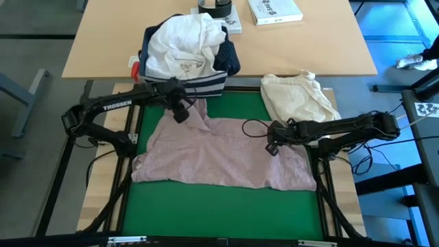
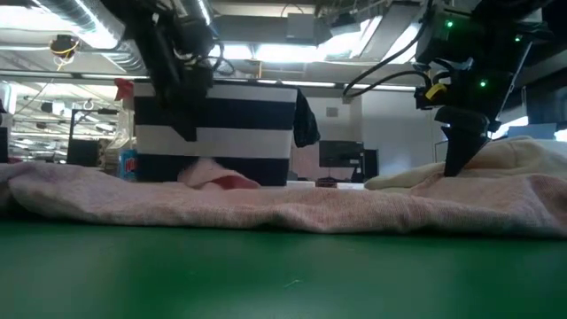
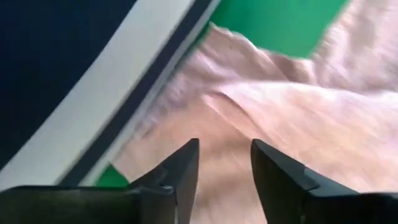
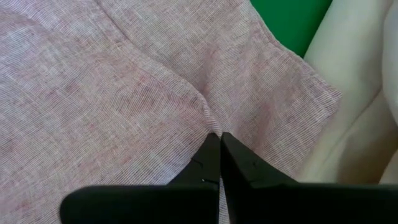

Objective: Fold laundry
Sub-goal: Fold the red polo

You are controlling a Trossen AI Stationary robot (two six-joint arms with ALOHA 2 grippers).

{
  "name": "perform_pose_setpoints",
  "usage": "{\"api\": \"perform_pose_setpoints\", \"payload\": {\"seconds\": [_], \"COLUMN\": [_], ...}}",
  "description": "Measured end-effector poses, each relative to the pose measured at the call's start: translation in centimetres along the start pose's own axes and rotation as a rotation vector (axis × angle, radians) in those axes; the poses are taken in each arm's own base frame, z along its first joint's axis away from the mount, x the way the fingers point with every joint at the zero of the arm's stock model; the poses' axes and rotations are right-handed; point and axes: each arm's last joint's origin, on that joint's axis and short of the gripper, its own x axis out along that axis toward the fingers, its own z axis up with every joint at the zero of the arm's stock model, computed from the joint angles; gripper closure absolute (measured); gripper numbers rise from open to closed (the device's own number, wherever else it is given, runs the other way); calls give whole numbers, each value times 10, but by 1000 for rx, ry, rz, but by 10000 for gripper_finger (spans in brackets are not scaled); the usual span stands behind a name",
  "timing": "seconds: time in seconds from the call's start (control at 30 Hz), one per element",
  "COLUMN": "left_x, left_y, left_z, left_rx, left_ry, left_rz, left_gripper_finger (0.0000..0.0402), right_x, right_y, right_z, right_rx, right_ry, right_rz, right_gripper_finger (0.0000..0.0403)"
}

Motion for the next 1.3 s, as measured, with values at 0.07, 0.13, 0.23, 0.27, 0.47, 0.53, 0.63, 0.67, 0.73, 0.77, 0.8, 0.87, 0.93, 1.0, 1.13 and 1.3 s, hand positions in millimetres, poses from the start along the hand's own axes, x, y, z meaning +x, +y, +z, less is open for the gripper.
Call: {"api": "perform_pose_setpoints", "payload": {"seconds": [0.07,0.13,0.23,0.27,0.47,0.53,0.63,0.67,0.73,0.77,0.8,0.87,0.93,1.0,1.13,1.3], "left_x": [-11,-19,-23,-21,14,25,39,43,50,52,54,59,61,61,61,61], "left_y": [1,1,0,-1,-5,-3,3,4,5,6,6,8,7,6,4,4], "left_z": [0,-3,-13,-17,-51,-64,-76,-79,-86,-88,-91,-96,-98,-98,-97,-97], "left_rx": [-15,-20,-64,-82,-200,-248,-304,-315,-329,-334,-339,-354,-372,-383,-366,-332], "left_ry": [67,132,204,223,343,381,370,367,358,355,357,357,355,362,361,354], "left_rz": [-31,-31,-82,-118,-210,-175,-107,-98,-99,-99,-97,-101,-161,-226,-315,-327], "left_gripper_finger": [246,241,239,239,239,239,239,239,239,239,239,239,239,240,263,309], "right_x": [0,0,0,0,0,0,0,0,0,0,0,0,0,0,0,0], "right_y": [0,0,0,0,0,0,0,0,1,1,1,1,1,1,1,1], "right_z": [0,0,0,0,0,1,1,1,2,2,2,2,2,2,2,2], "right_rx": [0,0,0,0,1,1,1,2,2,3,2,0,0,-7,-22,-22], "right_ry": [0,0,0,0,-10,-12,-13,-16,-22,-23,-24,-23,-22,-20,-16,-18], "right_rz": [0,0,0,0,-9,-11,-10,-8,-4,-3,-2,-2,1,3,9,10], "right_gripper_finger": [402,402,402,402,402,402,402,402,402,402,402,402,402,402,402,402]}}
